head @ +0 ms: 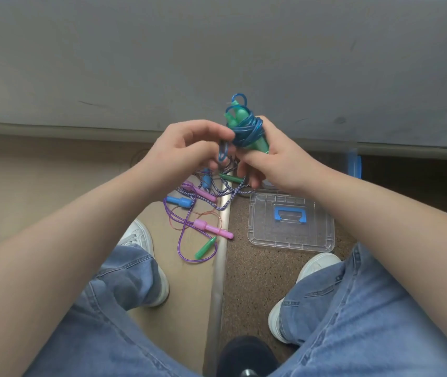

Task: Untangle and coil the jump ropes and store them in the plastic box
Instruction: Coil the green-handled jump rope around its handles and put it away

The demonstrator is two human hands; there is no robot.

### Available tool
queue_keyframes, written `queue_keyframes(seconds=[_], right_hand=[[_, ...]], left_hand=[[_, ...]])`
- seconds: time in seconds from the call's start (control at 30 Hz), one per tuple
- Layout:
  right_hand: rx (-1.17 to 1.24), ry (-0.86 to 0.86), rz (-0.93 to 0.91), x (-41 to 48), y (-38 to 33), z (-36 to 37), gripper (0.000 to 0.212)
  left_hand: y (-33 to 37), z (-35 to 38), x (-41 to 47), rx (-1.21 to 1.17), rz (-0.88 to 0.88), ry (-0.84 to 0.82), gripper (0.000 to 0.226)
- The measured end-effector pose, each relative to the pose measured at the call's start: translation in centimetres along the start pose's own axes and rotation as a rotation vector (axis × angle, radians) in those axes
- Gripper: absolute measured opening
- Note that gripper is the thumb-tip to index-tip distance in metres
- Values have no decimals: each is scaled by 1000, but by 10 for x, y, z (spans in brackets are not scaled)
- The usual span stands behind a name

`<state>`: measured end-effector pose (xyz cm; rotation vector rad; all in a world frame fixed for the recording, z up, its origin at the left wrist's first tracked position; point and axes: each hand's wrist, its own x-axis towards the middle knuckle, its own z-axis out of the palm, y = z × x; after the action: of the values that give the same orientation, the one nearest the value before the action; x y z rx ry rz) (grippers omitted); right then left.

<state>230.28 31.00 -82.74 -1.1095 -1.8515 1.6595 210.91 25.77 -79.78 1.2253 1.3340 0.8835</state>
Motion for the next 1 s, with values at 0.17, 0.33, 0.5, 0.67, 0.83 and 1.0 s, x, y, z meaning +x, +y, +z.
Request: queue_keyframes(seconds=[0.17, 0.33, 0.5, 0.67, 0.83, 1.0], right_hand=[[96, -55, 3, -3, -11, -2, 22], [113, -115, 51, -3, -9, -1, 22], [91, -71, 53, 1, -7, -1, 23], [-132, -2, 35, 0, -7, 3, 18], [-356, 57, 36, -2, -9, 4, 18], [-439, 133, 55, 2, -4, 4, 23]], left_hand=[[2, -2, -2, 153, 113, -12, 37], [1, 1, -4, 224, 191, 141, 17], [-3, 3, 1, 242, 223, 360, 11], [-9, 12, 3, 194, 146, 424, 11], [-11, 13, 7, 257, 148, 547, 13], [-17, 18, 9, 429, 278, 569, 18]])
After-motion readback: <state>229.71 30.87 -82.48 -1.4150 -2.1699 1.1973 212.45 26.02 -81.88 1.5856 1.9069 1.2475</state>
